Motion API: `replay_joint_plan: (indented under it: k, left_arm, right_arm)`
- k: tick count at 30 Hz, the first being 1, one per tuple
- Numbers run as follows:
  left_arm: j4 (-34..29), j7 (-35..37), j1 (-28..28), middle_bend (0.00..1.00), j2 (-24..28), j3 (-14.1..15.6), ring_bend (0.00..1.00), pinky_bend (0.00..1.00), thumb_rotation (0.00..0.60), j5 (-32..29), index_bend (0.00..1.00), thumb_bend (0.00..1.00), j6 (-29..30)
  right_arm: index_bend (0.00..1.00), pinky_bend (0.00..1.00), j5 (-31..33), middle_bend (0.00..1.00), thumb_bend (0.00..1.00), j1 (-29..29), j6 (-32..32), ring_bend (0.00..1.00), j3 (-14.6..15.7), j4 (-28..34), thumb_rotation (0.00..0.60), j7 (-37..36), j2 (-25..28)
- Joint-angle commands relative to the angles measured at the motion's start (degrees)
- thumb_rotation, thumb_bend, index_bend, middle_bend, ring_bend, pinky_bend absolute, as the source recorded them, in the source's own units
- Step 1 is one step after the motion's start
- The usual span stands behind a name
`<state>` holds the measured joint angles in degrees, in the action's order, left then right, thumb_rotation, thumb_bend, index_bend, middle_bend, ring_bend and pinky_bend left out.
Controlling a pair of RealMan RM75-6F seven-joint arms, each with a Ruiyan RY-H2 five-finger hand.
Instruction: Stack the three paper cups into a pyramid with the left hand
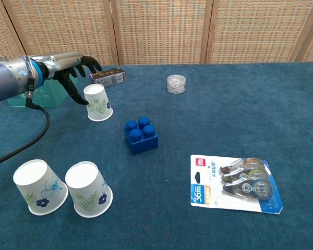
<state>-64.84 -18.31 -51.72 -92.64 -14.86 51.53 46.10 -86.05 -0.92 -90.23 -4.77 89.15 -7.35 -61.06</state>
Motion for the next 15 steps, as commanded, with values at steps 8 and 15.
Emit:
replay_joint_plan:
  k: [8, 15]
  left_arm:
    - [6.2, -1.8, -2.4, 0.34, -4.5, -0.5, 0.34, 0.28, 0.600, -1.6, 0.32, 0.18, -0.8]
    - [10.4, -1.3, -3.1, 0.44, -6.8, -0.8, 0.43, 0.35, 0.600, -0.5, 0.44, 0.20, -0.5]
  right_arm:
    - [0.00, 0.00, 1.5, 0.00, 0.00, 0.2, 0.6, 0.00, -0.7, -0.9, 0.600, -1.3, -0.1]
    - [0.00, 0.00, 2.3, 0.00, 0.00, 0.3, 1.2, 0.00, -1.0, -1.3, 0.600, -1.7, -0.1]
